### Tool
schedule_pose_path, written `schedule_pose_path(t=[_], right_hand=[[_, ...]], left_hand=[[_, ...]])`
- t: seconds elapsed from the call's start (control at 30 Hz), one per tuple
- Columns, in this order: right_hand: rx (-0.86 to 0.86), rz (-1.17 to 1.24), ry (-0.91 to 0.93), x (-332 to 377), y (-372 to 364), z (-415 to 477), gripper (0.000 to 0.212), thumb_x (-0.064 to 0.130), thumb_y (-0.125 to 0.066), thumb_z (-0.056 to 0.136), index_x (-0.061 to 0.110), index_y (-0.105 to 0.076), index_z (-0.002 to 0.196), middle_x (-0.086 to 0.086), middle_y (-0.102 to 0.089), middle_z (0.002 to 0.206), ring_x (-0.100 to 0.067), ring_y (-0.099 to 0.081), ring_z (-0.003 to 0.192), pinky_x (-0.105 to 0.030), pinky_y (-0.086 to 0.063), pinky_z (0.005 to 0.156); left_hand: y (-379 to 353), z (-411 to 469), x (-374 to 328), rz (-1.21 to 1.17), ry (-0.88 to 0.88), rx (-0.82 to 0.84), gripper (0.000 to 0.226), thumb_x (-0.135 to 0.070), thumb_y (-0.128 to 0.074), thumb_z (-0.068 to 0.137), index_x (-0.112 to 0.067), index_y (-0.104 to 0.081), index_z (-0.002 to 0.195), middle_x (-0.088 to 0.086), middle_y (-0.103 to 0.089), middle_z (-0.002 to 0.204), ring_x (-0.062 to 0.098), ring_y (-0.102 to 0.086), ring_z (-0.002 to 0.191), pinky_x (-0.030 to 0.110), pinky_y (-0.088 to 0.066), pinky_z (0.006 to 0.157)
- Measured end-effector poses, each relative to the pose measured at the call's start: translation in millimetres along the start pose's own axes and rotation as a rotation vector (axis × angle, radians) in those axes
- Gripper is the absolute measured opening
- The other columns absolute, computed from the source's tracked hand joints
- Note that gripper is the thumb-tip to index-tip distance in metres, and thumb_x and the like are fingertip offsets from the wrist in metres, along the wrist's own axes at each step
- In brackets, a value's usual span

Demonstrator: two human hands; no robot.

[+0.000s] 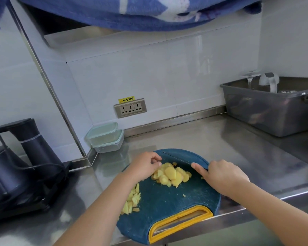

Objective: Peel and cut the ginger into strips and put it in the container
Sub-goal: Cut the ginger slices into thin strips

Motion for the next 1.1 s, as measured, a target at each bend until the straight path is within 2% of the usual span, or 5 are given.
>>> schedule_pose_path(t=[0.17, 0.37, 0.6, 0.87, 1.1], right_hand=[[-0.016, -0.008, 0.005, 0.4, 2.1, -1.2, 0.07, 0.075, -0.014, 0.087, 0.017, -0.048, 0.065, 0.0, -0.056, 0.068, -0.016, -0.057, 0.063, -0.026, -0.044, 0.054], [-0.02, -0.011, 0.011, 0.2, 1.8, -1.0, 0.07, 0.074, -0.015, 0.088, 0.017, -0.047, 0.065, 0.0, -0.055, 0.068, -0.015, -0.056, 0.061, -0.025, -0.044, 0.053], [-0.017, -0.004, 0.012, 0.1, 1.0, -1.4, 0.071, 0.075, -0.014, 0.087, 0.017, -0.049, 0.065, 0.0, -0.057, 0.069, -0.016, -0.06, 0.066, -0.028, -0.05, 0.059], [-0.011, -0.012, 0.012, 1.2, 1.0, -2.4, 0.071, 0.075, -0.014, 0.087, 0.017, -0.049, 0.065, 0.0, -0.057, 0.068, -0.013, -0.059, 0.064, -0.025, -0.049, 0.058], [-0.015, -0.008, 0.0, -0.1, 1.3, -1.0, 0.071, 0.075, -0.015, 0.087, 0.017, -0.05, 0.065, 0.0, -0.057, 0.068, -0.016, -0.059, 0.064, -0.027, -0.049, 0.058]], left_hand=[[-26.1, 9.9, -24.1, 0.133, -0.079, 0.188, 0.047, -0.006, -0.038, 0.096, -0.03, -0.052, 0.134, -0.004, -0.051, 0.137, 0.015, -0.05, 0.119, 0.023, -0.039, 0.098], [-15.7, 13.2, -19.7, 0.101, -0.069, 0.156, 0.018, -0.017, -0.058, 0.092, -0.024, -0.064, 0.107, -0.011, -0.058, 0.097, 0.007, -0.055, 0.088, 0.02, -0.045, 0.074], [0.3, 8.1, -12.7, 0.044, -0.045, 0.052, 0.011, -0.019, -0.064, 0.089, -0.021, -0.066, 0.1, -0.01, -0.06, 0.091, 0.002, -0.054, 0.08, 0.013, -0.04, 0.065], [24.0, 8.1, -6.3, -0.139, 0.033, -0.102, 0.014, -0.018, -0.062, 0.09, -0.018, -0.064, 0.104, -0.002, -0.067, 0.099, 0.012, -0.062, 0.089, 0.025, -0.05, 0.081], [-3.7, -22.3, -18.4, -0.43, 0.138, 0.37, 0.02, -0.013, -0.063, 0.09, -0.008, -0.068, 0.108, 0.004, -0.071, 0.095, 0.007, -0.063, 0.074, 0.016, -0.05, 0.066]])
Point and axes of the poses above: each hand's wrist, its own z-axis towards the middle knuckle, its own y-axis out of the back of the hand, x = y × z, the point moved 9 cm from there along z, towards the middle knuckle
